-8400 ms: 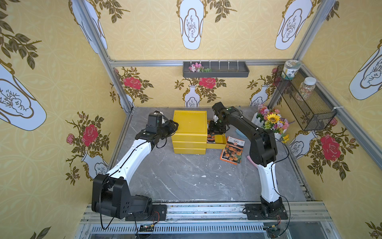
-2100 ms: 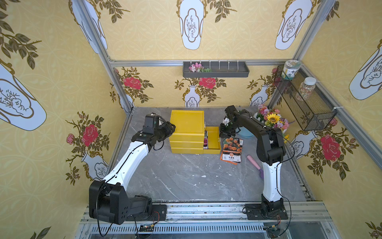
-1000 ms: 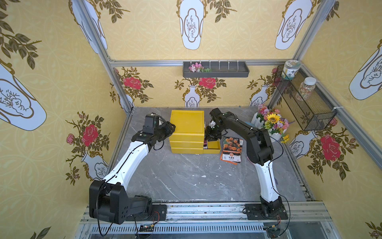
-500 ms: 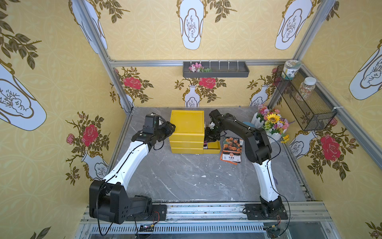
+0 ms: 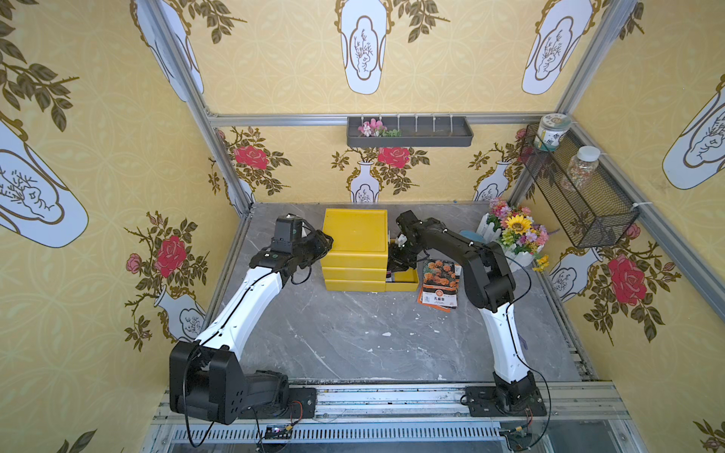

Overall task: Take the seed bags out of the drawer
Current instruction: Pick up the seed packet from the drawer.

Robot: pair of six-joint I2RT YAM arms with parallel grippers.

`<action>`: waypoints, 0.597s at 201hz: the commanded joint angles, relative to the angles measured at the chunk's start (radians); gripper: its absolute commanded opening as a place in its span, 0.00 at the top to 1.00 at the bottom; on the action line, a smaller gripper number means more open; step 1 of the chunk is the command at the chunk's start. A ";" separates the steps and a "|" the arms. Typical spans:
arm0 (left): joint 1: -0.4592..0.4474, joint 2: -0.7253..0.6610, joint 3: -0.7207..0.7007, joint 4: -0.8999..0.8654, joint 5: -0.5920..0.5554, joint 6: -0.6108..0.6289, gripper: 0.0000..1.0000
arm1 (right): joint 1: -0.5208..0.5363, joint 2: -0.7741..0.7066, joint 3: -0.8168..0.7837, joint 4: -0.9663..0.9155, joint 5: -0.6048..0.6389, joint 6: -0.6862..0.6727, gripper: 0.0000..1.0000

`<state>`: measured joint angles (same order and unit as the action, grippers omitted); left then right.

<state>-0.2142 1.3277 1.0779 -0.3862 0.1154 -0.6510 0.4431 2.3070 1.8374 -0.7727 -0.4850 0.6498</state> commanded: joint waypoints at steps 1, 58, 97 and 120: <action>0.000 0.005 -0.015 -0.131 -0.018 0.020 0.44 | 0.000 0.012 -0.017 0.042 -0.026 0.016 0.87; -0.001 -0.001 -0.022 -0.119 -0.020 0.014 0.44 | -0.012 -0.064 -0.017 -0.002 0.034 -0.039 1.00; 0.000 0.000 -0.025 -0.101 -0.021 0.007 0.44 | -0.028 -0.146 -0.029 -0.070 0.095 -0.115 1.00; -0.001 0.002 -0.031 -0.089 -0.018 0.004 0.44 | -0.047 -0.211 -0.071 -0.096 0.138 -0.153 1.00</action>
<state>-0.2146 1.3197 1.0645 -0.3706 0.1127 -0.6548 0.4122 2.1494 1.7973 -0.8223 -0.4160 0.5644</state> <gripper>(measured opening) 0.559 0.066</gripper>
